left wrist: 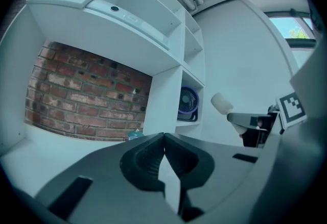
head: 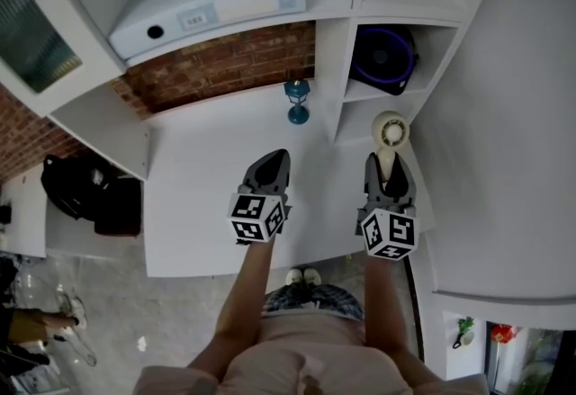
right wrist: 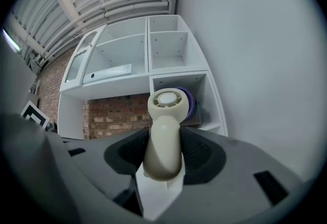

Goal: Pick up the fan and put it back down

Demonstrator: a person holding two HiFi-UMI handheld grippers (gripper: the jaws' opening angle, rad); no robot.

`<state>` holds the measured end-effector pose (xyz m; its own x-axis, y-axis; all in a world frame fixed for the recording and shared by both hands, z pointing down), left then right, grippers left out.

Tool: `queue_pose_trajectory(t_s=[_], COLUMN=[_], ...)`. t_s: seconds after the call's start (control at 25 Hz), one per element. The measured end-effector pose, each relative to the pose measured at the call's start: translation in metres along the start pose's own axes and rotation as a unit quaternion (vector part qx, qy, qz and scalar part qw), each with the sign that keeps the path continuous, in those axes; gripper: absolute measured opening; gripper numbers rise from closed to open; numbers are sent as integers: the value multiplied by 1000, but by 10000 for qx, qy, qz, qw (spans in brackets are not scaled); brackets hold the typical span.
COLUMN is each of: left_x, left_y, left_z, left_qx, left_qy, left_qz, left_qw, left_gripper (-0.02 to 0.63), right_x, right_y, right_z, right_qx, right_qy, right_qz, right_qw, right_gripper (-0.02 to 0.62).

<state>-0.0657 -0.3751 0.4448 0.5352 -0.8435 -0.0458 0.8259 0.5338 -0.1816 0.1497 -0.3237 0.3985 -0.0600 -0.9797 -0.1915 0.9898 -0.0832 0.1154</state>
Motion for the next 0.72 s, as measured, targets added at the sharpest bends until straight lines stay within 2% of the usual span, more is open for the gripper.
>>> queue_pose_trajectory(t_s=[0.4, 0.72], left_x=[-1, 0], left_y=[-7, -9], left_z=[15, 56], left_qx=[-38, -217], left_qy=[-188, -585], left_qz=[-14, -2], left_qw=[9998, 9980], left_gripper=[28, 28], right_x=[3, -7], right_y=[1, 15], right_z=[34, 91], right_qx=[-6, 27], right_qy=[-574, -1322], right_qz=[103, 327], right_qw=[9983, 9907], right_gripper=[204, 204])
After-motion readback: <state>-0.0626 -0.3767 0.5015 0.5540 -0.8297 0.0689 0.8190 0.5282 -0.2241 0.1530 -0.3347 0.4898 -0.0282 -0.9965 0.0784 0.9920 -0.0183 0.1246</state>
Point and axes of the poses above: the fingertips, and each gripper's own axes: x forward along the fingers, y to its right, z out of its underside, the point moved 2 cm from there along -x, backward along the fingers, and after that the axes turned 8 degrees about y, right-handed, at the moved point
